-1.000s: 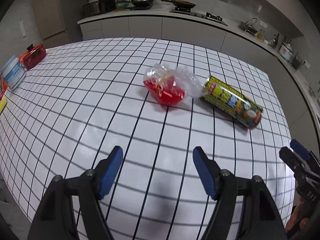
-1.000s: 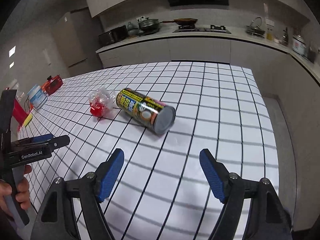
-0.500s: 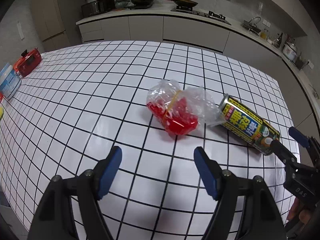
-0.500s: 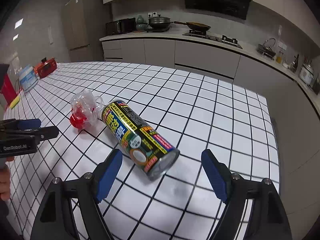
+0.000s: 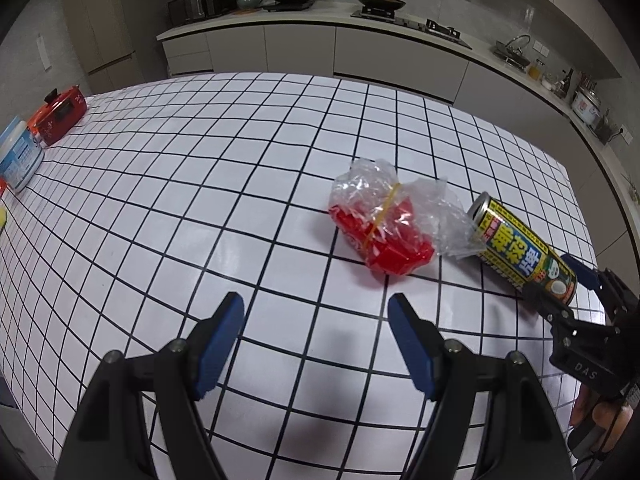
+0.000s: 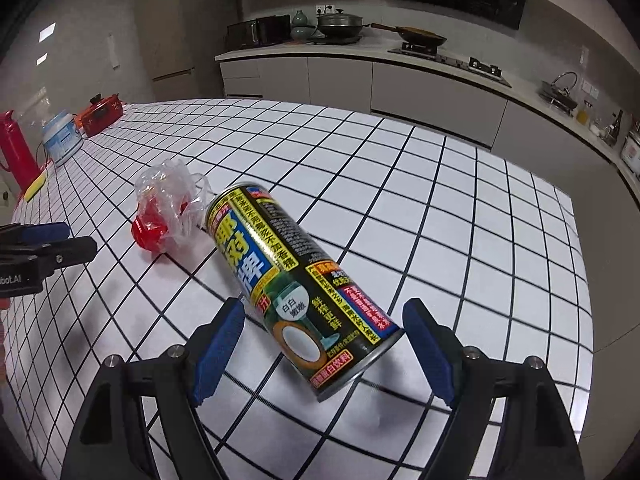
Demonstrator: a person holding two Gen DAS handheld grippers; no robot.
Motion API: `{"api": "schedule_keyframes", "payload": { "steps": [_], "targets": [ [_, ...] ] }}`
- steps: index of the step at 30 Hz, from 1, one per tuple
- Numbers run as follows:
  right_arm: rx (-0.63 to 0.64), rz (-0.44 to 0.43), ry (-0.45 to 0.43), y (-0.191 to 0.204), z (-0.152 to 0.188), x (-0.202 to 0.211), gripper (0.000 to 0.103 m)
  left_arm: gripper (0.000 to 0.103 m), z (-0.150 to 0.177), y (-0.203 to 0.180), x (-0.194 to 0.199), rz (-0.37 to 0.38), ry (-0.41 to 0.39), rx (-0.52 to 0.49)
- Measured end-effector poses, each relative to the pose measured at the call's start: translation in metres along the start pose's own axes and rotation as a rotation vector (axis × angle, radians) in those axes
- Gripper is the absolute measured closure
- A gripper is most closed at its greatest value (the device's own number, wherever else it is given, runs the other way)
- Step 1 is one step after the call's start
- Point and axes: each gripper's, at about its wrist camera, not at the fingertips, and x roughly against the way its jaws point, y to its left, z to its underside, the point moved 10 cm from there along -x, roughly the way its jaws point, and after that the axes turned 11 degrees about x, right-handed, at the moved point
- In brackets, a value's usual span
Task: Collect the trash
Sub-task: 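Grasp the black-and-yellow spray can with right tool while left tool grasps the red bag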
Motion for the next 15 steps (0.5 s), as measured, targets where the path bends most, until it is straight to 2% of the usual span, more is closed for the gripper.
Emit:
{"api": "schedule_keyframes", "payload": {
  "steps": [7, 15],
  "targets": [
    [-0.008, -0.047, -0.002, 0.021, 0.013, 0.012, 0.020, 0.027, 0.003, 0.001, -0.002, 0.007, 0.012, -0.004],
    [-0.046, -0.008, 0.006, 0.022, 0.006, 0.001, 0.020, 0.027, 0.004, 0.006, 0.001, 0.020, 0.011, -0.001]
  ]
}}
